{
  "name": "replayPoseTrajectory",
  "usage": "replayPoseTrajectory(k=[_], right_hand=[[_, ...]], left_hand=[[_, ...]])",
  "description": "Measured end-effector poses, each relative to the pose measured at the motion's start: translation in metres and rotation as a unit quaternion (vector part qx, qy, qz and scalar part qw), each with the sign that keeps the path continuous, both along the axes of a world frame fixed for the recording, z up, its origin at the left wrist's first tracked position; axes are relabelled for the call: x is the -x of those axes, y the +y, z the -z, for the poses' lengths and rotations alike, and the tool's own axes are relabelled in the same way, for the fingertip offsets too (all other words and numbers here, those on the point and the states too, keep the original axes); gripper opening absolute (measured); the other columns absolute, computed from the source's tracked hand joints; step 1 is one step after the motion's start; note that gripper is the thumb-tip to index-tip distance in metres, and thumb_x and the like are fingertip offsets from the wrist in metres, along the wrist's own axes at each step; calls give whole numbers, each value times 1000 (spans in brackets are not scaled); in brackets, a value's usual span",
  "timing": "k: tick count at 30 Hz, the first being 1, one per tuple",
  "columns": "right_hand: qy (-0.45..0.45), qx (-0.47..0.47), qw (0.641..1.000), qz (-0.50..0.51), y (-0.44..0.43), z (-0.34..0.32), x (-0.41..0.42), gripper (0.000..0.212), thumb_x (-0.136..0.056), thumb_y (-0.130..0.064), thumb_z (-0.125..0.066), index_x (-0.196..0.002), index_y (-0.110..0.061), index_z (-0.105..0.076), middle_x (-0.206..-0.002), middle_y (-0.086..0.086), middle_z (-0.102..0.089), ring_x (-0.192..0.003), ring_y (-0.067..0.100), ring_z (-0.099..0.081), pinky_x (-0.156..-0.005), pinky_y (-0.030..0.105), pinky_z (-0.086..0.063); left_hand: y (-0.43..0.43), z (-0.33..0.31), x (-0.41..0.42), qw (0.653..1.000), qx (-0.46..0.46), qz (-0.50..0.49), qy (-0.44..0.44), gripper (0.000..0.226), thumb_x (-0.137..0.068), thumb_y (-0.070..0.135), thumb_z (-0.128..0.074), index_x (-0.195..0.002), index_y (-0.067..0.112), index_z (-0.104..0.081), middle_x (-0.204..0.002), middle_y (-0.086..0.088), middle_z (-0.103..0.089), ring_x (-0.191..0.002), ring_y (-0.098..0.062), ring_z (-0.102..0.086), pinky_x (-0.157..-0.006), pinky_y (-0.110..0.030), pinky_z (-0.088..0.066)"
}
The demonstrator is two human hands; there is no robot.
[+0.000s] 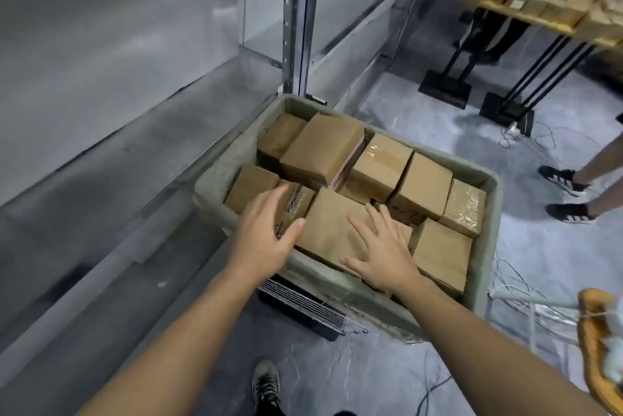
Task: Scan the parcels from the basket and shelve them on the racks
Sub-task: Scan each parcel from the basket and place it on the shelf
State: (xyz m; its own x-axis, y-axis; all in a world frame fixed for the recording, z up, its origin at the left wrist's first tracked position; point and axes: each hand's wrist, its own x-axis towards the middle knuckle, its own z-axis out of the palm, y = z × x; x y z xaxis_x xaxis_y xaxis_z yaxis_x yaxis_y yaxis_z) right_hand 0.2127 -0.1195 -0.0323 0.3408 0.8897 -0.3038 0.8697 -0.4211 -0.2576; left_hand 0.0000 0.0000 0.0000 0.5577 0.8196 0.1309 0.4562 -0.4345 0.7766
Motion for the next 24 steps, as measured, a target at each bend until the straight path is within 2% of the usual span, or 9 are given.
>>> replayPoseTrajectory(k=[6, 10, 12, 14, 17, 20, 24], right_hand=[[-74, 89, 993, -34, 18, 17, -17, 102, -78, -83, -52, -157, -49, 3, -166, 2, 26, -151, 29, 26, -120, 61, 9], [-95, 103, 988, -71, 24, 22, -29, 116, -67, -90, -53, -153, -52, 15, -163, 6, 33, -148, 35, 32, -115, 70, 12], [-105, 107, 985, -90, 26, 21, -35, 118, -67, -87, -56, -151, -53, 19, -162, 7, 34, -148, 37, 31, -114, 73, 9], [-103, 107, 984, -98, 27, 17, -40, 118, -66, -84, -59, -149, -55, 21, -162, 9, 33, -150, 38, 25, -114, 74, 5], [-82, 103, 987, -89, 32, 7, -48, 117, -65, -85, -58, -149, -55, 17, -165, 11, 24, -152, 40, 10, -115, 72, -1], [-36, 105, 992, -66, 38, -3, -57, 115, -65, -87, -56, -150, -56, 14, -166, 10, 13, -151, 40, 1, -118, 66, -9], [78, 107, 991, -21, 38, -8, -68, 114, -62, -88, -57, -149, -61, 10, -167, 3, 7, -149, 38, -6, -115, 61, -19]], left_hand=[[23, 15, -3, 997, 54, -17, 44, 76, -89, 58, -50, -153, 17, -43, -153, -3, -47, -141, -20, -43, -116, -49, -39], [31, 15, -8, 997, 46, -40, 49, 74, -89, 56, -51, -151, 15, -45, -150, -4, -50, -138, -19, -45, -115, -42, -38], [29, 13, -12, 996, 49, -56, 47, 70, -91, 49, -55, -151, 15, -46, -149, -4, -50, -138, -18, -45, -114, -38, -37], [26, 11, -18, 995, 53, -68, 50, 71, -90, 52, -53, -151, 15, -46, -149, -5, -50, -139, -20, -44, -115, -41, -37], [18, 7, -28, 994, 50, -87, 39, 79, -86, 59, -47, -150, 13, -47, -147, -7, -51, -138, -23, -45, -116, -45, -38], [11, 1, -36, 993, 49, -107, 30, 78, -86, 60, -46, -150, 14, -47, -147, -5, -51, -138, -22, -44, -116, -42, -37], [11, -8, -42, 990, 39, -137, 18, 76, -87, 58, -49, -149, 13, -48, -146, -6, -52, -138, -22, -45, -114, -35, -33]])
